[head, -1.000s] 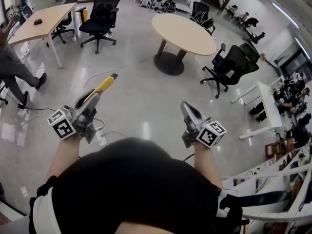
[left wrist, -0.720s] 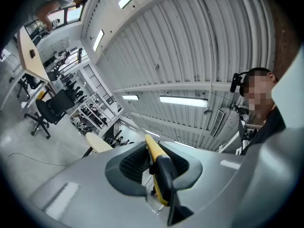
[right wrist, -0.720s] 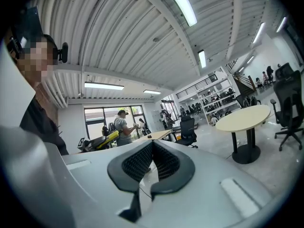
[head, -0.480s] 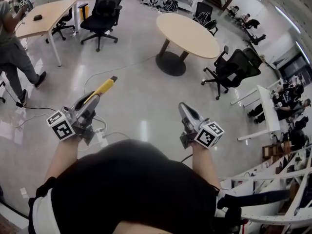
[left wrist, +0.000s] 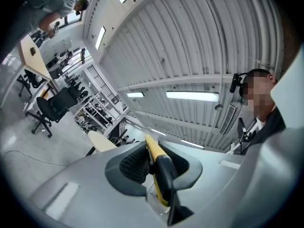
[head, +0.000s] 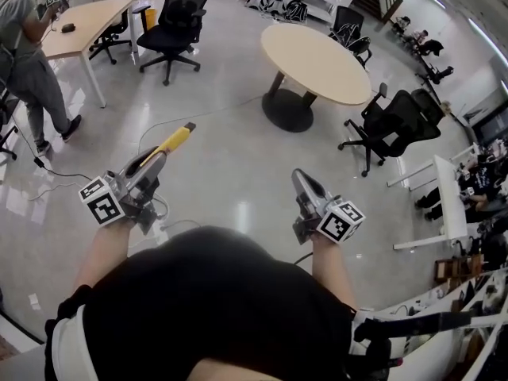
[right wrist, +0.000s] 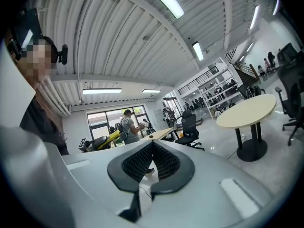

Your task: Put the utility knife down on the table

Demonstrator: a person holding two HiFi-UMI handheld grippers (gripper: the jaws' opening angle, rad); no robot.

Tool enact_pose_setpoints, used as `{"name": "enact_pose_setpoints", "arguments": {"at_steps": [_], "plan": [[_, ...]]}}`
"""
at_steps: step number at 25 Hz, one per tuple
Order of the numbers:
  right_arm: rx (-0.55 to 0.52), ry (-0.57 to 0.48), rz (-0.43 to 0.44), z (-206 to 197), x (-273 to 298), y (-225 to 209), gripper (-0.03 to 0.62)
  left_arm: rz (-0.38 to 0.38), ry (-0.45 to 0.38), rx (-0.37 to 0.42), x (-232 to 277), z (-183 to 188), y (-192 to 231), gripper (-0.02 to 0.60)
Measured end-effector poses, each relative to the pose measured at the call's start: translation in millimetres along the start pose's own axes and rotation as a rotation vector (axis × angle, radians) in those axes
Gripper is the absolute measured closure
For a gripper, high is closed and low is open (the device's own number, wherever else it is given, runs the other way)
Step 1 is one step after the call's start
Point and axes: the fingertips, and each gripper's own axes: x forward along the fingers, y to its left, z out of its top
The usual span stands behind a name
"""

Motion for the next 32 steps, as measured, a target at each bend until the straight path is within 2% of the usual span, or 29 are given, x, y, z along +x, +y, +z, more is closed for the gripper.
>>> {"name": "enact_pose_setpoints", "arguments": {"at_steps": [5,10,17,21,25,32], "plan": [[-0.019,0.002,0.050,50,-20,-76,0.580,0.026,-0.033,0.006,85,-16,-14,0.506],[-0.011,-0.001,0.059,77,-36,-147,0.579,0.037,-0.050,0.005,154,-33,-20,0.506],[0.009,0.009,0.075,92,-11,-198,0.579,0.067,-0.039,0.015,199,-32,8,0.506],[0.006,0.034,0.076,92,30,-210,0.579,0.066,-0.044,-0.014,209,-23,50,0.506],[-0.023,0.033,0.049,100,87,-223,0.579,0.032,-0.045,-0.037,224,-1,112,0.506],[-0.029,0.019,0.015,129,233,-226,0.579,-0.037,-0.021,-0.034,249,89,230,0.506]]}}
